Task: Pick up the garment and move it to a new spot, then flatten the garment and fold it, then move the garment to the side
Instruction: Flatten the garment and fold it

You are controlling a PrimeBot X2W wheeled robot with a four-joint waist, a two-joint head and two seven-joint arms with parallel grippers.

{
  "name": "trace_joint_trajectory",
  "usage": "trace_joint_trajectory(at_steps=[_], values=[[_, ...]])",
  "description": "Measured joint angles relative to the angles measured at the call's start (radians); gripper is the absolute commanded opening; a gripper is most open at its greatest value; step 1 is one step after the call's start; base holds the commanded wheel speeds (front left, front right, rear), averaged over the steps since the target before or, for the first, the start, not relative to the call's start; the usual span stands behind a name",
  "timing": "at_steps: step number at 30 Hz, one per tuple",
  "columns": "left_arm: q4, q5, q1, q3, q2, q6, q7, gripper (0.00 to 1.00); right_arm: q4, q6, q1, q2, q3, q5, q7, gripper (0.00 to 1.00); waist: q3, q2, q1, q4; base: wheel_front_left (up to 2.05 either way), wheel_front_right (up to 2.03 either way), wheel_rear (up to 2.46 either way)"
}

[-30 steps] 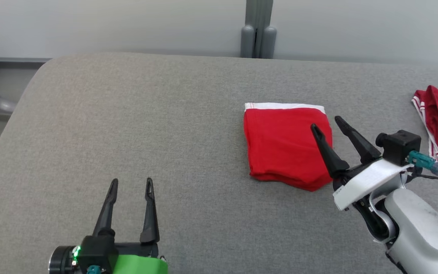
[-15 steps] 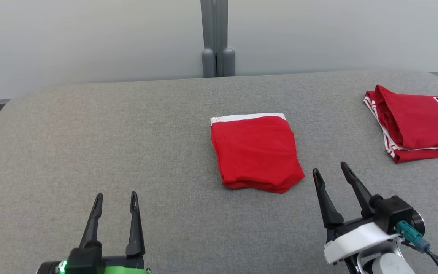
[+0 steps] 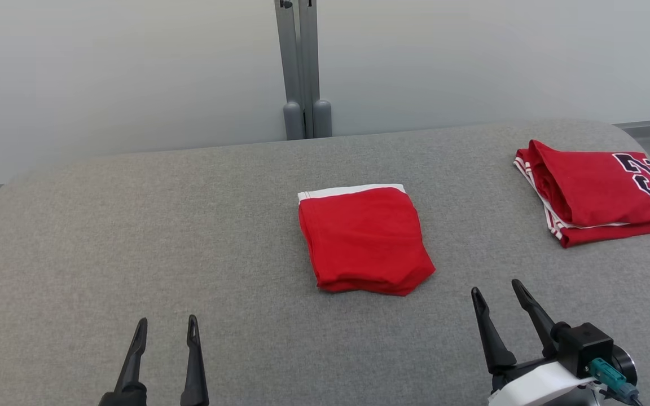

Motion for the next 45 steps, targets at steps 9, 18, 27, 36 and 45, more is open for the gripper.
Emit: trace_joint_trajectory(at_steps=[9,18,27,36,45], values=[[0.021,0.000,0.015,0.000,0.000,-0.009,0.000,1.00,0.008,0.000,0.012,0.003,0.001,0.000,0.000,1.00,-0.010,0.0000,0.0000,0.001,0.00,0.00,0.00],[0.038,0.003,0.015,0.000,0.000,-0.009,0.000,1.00,0.008,0.000,0.013,0.009,0.002,0.002,0.000,1.00,-0.007,0.0000,0.0000,0.006,0.00,0.00,0.00],[0.049,0.006,0.015,-0.002,0.000,-0.007,0.000,1.00,0.008,0.000,0.013,0.010,0.001,0.002,0.000,1.00,-0.006,0.0000,0.0000,0.005,0.00,0.00,0.00],[0.057,0.012,0.015,-0.005,0.000,-0.003,0.000,1.00,0.008,0.000,0.014,0.010,-0.002,0.002,0.000,1.00,-0.003,0.0000,0.0000,0.009,0.00,0.00,0.00],[0.061,0.016,0.015,-0.006,0.000,-0.002,0.000,1.00,-0.001,0.000,0.019,0.010,-0.008,0.001,0.000,1.00,0.005,0.0000,0.0000,0.011,0.00,0.00,0.00]])
